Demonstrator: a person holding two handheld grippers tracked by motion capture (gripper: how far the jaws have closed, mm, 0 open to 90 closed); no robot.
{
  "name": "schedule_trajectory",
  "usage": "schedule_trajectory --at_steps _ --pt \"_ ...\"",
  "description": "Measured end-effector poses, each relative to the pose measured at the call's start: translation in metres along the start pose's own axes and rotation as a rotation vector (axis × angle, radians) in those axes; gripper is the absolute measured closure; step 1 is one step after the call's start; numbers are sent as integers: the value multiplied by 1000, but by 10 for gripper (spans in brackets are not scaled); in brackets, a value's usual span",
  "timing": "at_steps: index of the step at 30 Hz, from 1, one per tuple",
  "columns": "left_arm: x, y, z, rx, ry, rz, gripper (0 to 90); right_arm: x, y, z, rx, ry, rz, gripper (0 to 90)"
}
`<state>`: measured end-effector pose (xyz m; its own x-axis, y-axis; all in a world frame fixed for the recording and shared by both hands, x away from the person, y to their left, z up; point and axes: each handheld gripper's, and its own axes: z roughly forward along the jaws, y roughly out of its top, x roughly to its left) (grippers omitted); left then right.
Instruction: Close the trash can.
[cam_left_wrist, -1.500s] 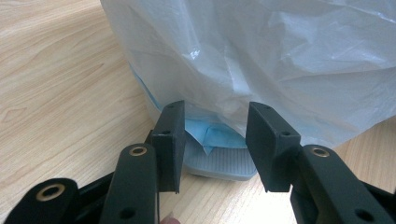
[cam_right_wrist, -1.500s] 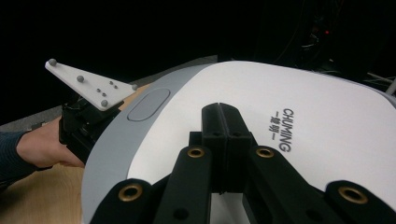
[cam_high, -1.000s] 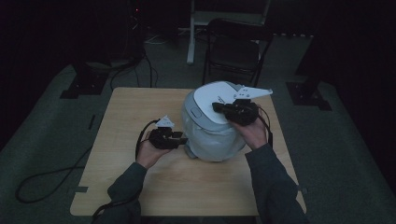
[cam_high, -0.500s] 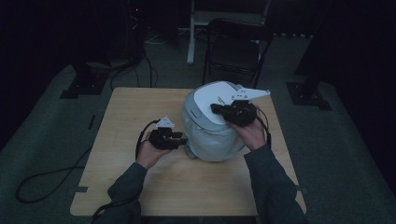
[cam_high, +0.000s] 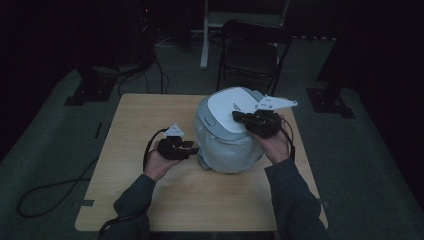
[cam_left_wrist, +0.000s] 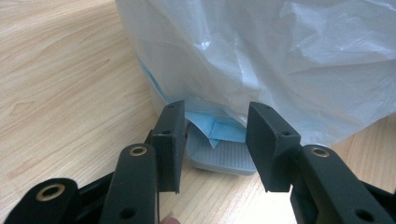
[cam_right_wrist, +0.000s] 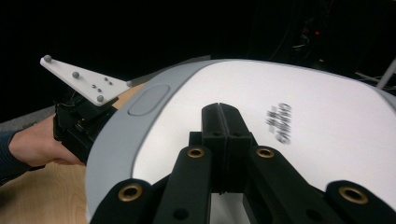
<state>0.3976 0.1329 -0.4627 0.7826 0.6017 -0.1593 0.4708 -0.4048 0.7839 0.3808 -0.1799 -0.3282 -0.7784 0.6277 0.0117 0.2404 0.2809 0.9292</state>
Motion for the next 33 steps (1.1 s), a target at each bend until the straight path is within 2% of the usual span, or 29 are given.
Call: schedule_trajectory --at_steps 3,10,12,18,24,33 --pt "0 0 1 2 -1 1 587 -4 -3 -11 -13 -18 10 844" --pt "-1 -1 2 4 -1 -1 586 -8 -9 -30 -5 -71 6 759" --pt "-1 -1 2 4 -1 -1 586 -10 -12 -38 -1 -109 4 726" --pt "0 -1 2 4 -1 -2 586 -17 -19 -49 3 -165 20 676" --pt "0 -1 2 4 0 -1 585 -23 -23 -53 1 -183 43 668" --pt "1 -1 3 6 0 0 585 -25 -24 -55 -5 -198 51 658"
